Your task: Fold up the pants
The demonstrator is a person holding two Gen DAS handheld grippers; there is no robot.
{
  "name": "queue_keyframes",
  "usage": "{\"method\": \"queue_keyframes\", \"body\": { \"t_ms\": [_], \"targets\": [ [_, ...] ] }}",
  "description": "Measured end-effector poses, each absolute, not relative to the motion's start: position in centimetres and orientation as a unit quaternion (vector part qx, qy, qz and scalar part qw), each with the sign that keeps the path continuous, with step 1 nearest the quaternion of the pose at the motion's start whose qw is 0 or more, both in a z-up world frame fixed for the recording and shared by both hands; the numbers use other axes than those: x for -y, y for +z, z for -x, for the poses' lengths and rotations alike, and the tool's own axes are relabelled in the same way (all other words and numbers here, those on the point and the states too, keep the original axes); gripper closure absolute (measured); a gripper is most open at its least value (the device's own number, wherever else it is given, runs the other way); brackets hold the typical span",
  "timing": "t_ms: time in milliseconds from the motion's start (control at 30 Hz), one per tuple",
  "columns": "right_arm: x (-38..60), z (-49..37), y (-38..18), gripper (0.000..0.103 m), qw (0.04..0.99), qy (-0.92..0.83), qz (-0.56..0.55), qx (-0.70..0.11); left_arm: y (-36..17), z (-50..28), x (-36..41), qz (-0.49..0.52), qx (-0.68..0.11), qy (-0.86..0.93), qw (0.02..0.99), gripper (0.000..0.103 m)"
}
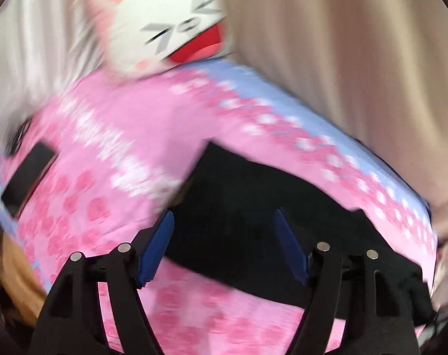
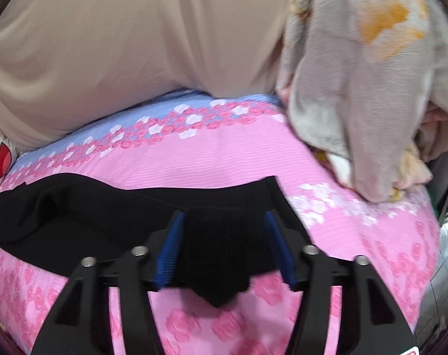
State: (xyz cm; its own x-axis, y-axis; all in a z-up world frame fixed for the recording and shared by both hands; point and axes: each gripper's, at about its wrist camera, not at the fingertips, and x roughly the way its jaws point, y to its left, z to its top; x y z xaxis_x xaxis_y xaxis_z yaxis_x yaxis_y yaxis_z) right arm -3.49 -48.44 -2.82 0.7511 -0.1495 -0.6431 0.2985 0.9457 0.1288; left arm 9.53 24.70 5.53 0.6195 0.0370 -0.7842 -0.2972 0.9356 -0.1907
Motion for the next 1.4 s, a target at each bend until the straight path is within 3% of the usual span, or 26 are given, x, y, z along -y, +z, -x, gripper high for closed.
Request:
{"method": "queue_keyframes", "body": {
  "t_ms": [200,267,333,467,500,533,600,700,767,800,833,867,900,933,1000,1133,1200,1400],
  "targets": [
    [50.4,8.7,-0.6,0.042,0.920,-0.090,-0.253,-0.287,5.0,-10.2,-15.0,0.072,-0.435,-0.013,0.898,0.027],
    [50.2,8.6,-0.2,0.032,0.918,-0.079,-0.268,-0.281,3.9,-10.9,-11.5,0.052,-0.442,-0.050,0.894,0.027],
    [50.2,6.9,-0.2,0.013,0.924,-0.103,-0.235,-0.283,2.7,-11.6,-9.0,0.044,-0.453,-0.080,0.887,0.027],
    [52.9,0.6,-4.6,0.013,0.894,-0.109,-0.226,-0.371,1.1,-11.7,-6.2,0.063,-0.474,-0.124,0.870,0.027],
    [53.5,-1.1,-6.2,0.044,0.879,-0.099,-0.233,-0.405,0.9,-11.6,-5.7,0.064,-0.475,-0.126,0.868,0.027],
    [53.8,-2.9,-7.7,0.093,0.864,-0.078,-0.242,-0.435,0.7,-11.5,-5.3,0.060,-0.478,-0.123,0.867,0.027],
    [52.7,-4.7,-6.5,0.092,0.872,-0.051,-0.211,-0.438,0.3,-11.6,-4.9,0.054,-0.484,-0.114,0.866,0.027],
    [48.5,-1.4,2.7,0.092,0.949,-0.027,-0.083,-0.305,-0.2,-11.4,-5.7,0.038,-0.492,-0.077,0.866,0.027],
    [46.8,2.6,6.4,0.089,0.973,-0.041,-0.016,-0.229,-0.4,-11.1,-6.5,0.031,-0.496,-0.061,0.866,0.026],
    [46.2,4.4,6.4,0.075,0.974,-0.071,0.036,-0.210,-0.9,-10.9,-6.9,0.032,-0.500,-0.057,0.864,0.026],
    [46.3,5.3,5.3,0.043,0.970,-0.094,0.064,-0.214,-1.2,-10.8,-7.4,0.034,-0.504,-0.058,0.861,0.026],
    [47.2,6.2,2.7,0.032,0.958,-0.127,0.076,-0.247,-1.7,-10.7,-7.9,0.039,-0.512,-0.060,0.856,0.026],
    [48.9,7.0,-0.7,0.034,0.938,-0.156,0.059,-0.304,-2.1,-10.6,-8.4,0.047,-0.520,-0.063,0.851,0.026],
    [50.5,7.5,-3.2,0.047,0.917,-0.180,0.039,-0.353,-2.5,-10.6,-8.9,0.056,-0.526,-0.066,0.846,0.026],
    [53.4,10.7,-7.1,0.059,0.885,-0.215,-0.040,-0.412,-3.0,-10.8,-9.4,0.071,-0.539,-0.074,0.836,0.026],
    [54.2,15.8,-6.2,0.051,0.897,-0.179,-0.214,-0.344,-3.5,-11.3,-9.2,0.090,-0.551,-0.089,0.825,0.026],
    [53.5,15.2,-5.2,0.037,0.897,-0.149,-0.248,-0.333,-3.2,-11.4,-8.2,0.084,-0.545,-0.098,0.829,0.025],
    [54.3,9.7,-3.9,0.036,0.870,-0.050,-0.377,-0.313,-2.6,-10.5,-6.2,0.089,-0.534,-0.131,0.831,0.021]
  ]
}}
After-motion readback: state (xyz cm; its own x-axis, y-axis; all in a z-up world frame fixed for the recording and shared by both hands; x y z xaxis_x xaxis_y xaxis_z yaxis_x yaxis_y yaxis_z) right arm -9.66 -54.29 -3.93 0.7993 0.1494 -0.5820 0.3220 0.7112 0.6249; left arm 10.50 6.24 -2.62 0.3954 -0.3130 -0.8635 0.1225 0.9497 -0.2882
